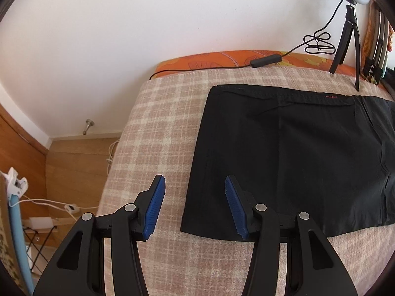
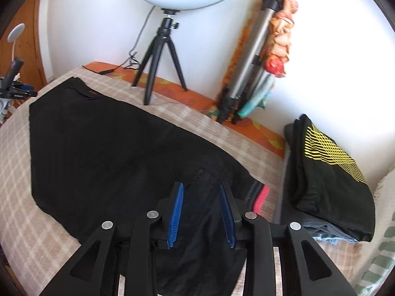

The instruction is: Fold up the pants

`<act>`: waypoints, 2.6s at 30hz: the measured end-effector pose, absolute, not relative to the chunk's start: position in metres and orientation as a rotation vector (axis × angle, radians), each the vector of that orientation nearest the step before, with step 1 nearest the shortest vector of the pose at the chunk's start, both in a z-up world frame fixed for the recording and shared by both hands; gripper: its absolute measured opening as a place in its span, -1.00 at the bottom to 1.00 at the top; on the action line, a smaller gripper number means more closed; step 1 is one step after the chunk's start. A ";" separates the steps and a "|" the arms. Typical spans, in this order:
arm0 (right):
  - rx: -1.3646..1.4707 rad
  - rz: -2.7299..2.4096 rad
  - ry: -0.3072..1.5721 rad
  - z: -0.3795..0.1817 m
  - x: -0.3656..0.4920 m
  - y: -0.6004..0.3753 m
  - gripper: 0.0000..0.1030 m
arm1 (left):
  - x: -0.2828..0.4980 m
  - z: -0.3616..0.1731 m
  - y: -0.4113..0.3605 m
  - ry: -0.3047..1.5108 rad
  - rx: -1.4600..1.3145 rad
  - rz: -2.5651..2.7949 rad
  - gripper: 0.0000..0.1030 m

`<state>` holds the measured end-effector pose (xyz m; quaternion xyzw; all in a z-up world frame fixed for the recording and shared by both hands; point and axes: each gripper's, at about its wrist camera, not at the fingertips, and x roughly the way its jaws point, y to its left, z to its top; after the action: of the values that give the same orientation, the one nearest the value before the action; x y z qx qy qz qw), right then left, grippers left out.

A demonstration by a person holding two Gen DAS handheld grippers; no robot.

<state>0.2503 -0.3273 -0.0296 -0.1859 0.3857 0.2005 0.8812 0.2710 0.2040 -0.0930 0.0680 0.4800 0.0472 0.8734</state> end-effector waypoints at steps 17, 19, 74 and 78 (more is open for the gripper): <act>-0.462 0.854 0.818 -0.057 0.308 -0.135 -0.32 | 0.247 -0.111 0.189 0.952 0.064 0.032 -0.02; -0.477 0.886 0.830 -0.065 0.320 -0.115 -0.31 | 0.246 -0.110 0.189 0.949 0.053 0.024 -0.02; -0.495 0.974 0.803 -0.036 0.242 -0.122 -0.40 | 0.257 -0.099 0.183 0.947 0.053 0.038 -0.02; -0.514 1.016 0.868 -0.054 0.190 -0.147 -0.33 | 0.256 -0.097 0.185 0.944 0.030 0.050 -0.02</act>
<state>0.1897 -0.1471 -0.0540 -0.2355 0.3980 0.4656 0.7545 0.2558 0.1855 -0.0967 0.0145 0.4546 0.0242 0.8903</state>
